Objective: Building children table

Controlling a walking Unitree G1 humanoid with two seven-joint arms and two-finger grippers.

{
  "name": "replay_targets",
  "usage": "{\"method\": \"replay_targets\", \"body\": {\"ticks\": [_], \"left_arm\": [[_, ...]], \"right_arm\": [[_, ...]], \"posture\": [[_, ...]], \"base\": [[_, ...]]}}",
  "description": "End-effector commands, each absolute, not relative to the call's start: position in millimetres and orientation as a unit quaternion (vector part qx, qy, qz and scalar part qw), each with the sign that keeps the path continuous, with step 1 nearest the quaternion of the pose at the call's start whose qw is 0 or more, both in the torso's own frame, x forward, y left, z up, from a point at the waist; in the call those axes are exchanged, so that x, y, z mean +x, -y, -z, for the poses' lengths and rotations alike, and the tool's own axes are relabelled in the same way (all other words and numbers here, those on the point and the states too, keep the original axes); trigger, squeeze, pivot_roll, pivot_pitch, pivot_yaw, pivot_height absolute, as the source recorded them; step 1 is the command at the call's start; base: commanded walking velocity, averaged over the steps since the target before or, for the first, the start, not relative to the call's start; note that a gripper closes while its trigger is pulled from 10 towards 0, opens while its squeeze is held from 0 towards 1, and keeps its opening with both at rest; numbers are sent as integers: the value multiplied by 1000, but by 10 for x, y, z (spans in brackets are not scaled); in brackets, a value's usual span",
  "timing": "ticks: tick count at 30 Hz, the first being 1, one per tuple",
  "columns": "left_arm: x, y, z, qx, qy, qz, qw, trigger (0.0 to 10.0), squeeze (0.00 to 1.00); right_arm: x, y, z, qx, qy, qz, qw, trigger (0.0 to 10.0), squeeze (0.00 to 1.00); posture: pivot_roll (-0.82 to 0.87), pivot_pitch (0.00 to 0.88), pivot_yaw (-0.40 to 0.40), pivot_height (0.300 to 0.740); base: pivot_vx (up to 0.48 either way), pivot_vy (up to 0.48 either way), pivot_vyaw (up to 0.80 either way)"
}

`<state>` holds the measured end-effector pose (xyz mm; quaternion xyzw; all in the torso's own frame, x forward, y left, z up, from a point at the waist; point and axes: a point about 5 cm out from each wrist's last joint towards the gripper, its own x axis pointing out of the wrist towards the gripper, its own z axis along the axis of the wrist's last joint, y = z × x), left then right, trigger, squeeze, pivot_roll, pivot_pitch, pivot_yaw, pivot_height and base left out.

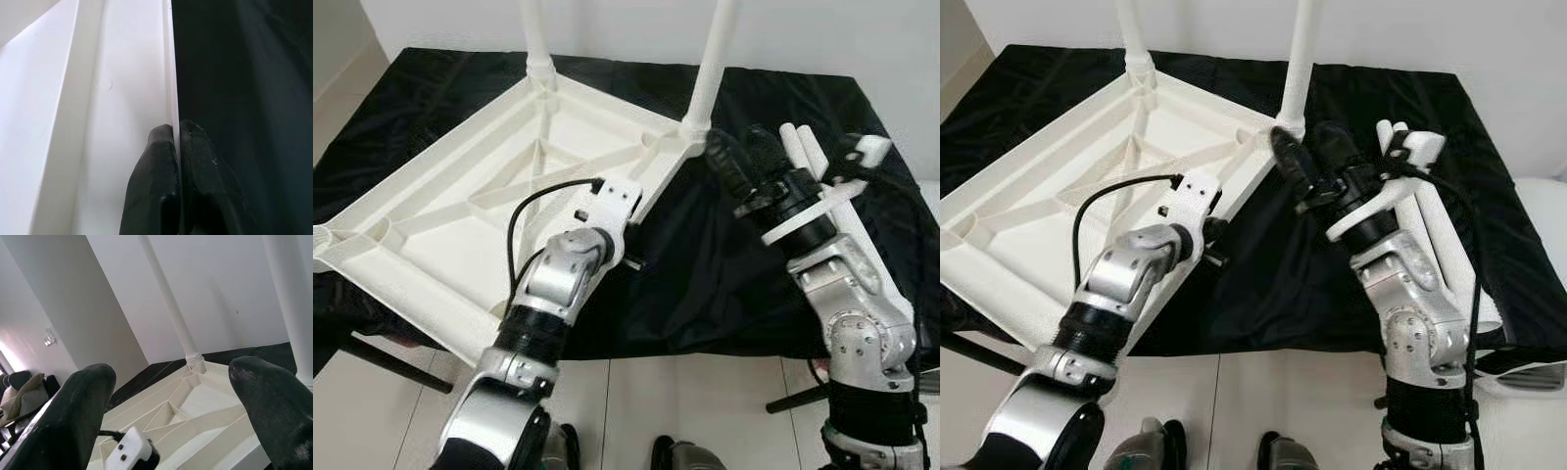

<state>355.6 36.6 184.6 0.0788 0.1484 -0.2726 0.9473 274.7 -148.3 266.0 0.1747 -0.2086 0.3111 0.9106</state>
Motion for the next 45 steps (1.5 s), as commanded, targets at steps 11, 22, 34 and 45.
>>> {"method": "replay_targets", "body": {"ticks": [11,22,34,45], "left_arm": [[3692,0,-2057,62,-97,272,955,0,0],[3751,291,-2338,36,-57,289,955,784,0],[3743,439,-2452,20,-42,322,946,10000,1000],[3778,198,-2606,55,21,334,941,10000,0]], "right_arm": [[2707,1449,-2648,180,207,-312,910,10000,0],[2717,1395,-2615,185,204,-312,909,10000,0],[2713,1375,-2611,187,206,-307,910,10000,0],[2739,1367,-2597,186,213,-307,909,10000,0]], "posture": [[-71,154,40,740],[-65,144,42,740],[-70,145,50,740],[-38,146,37,740]], "base": [[0,0,0],[0,0,0],[0,0,0],[0,0,0]]}}
